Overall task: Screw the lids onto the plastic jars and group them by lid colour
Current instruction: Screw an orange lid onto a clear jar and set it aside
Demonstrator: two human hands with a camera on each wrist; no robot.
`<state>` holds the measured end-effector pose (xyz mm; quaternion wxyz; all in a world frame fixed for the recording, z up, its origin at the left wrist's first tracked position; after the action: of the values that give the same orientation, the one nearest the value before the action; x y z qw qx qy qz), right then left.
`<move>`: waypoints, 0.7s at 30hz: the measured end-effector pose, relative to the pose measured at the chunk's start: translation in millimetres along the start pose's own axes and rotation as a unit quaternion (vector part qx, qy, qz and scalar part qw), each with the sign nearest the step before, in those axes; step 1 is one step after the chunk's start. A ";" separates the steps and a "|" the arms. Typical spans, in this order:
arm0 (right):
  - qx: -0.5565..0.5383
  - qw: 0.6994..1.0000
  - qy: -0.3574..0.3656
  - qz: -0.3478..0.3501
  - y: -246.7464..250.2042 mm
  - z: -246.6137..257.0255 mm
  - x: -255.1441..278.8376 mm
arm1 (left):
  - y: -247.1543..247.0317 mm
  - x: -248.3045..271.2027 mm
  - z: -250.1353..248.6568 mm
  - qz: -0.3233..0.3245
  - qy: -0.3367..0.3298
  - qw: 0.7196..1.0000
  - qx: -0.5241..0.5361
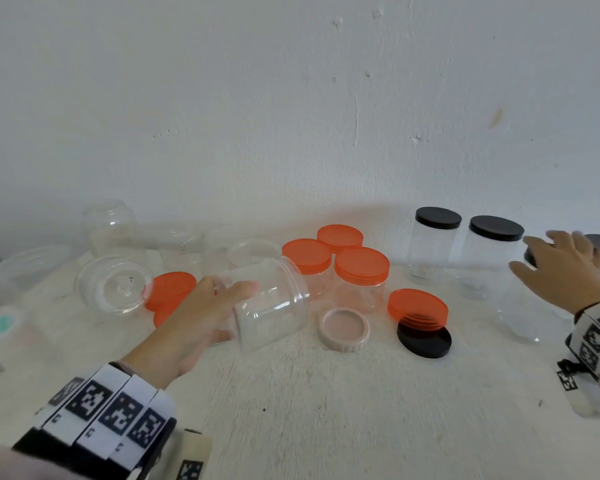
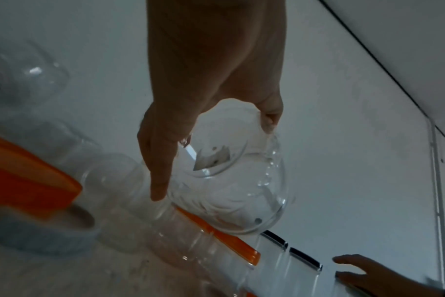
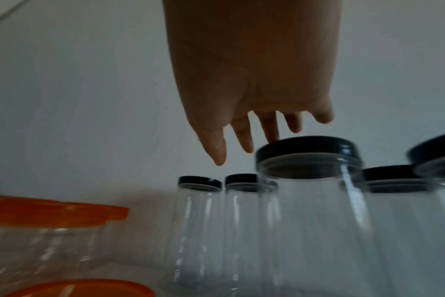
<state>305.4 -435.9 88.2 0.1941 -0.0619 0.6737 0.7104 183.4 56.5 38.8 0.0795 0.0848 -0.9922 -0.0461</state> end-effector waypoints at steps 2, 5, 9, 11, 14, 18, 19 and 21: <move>0.027 0.997 0.066 -0.012 1.5 33.1 4.0 | -10.2 -3.3 2.5 0.022 0.014 0.998 0.054; 0.015 0.992 0.114 0.048 -15.9 80.2 9.6 | -26.0 -6.8 10.5 0.054 0.061 0.989 0.122; 0.003 0.973 0.103 0.206 -66.2 120.8 25.3 | -42.4 -9.0 21.1 0.080 0.105 0.978 0.158; -0.004 0.962 0.085 0.261 -85.6 132.4 32.1 | -46.9 -11.1 28.5 0.092 0.114 0.978 0.147; -0.004 0.951 0.053 0.304 -102.8 141.0 37.1 | -52.3 -13.3 38.3 0.119 0.118 0.979 0.113; -0.013 0.943 0.020 0.332 -112.7 139.2 38.7 | -61.4 -8.9 44.4 0.167 0.132 0.974 0.074; -0.017 0.941 0.015 0.337 -113.9 137.5 39.0 | -62.3 -9.0 45.4 0.168 0.128 0.976 0.059; -0.018 0.939 0.009 0.343 -114.1 134.6 40.9 | -60.6 -12.4 48.9 0.149 0.116 0.982 0.032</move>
<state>332.3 -294.0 -21.1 -0.0688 0.1627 0.6430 0.7452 197.1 3.0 -17.5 0.1976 -0.0562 -0.9786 0.0086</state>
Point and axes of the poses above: each hand's wrist, its own x-axis away from the middle knuckle, its own y-axis out of the back of the hand, z = x × y, the point moved 8 cm from there along -x, towards the middle knuckle, and after that the axes turned 2 degrees about -x, right-handed, at the moved point
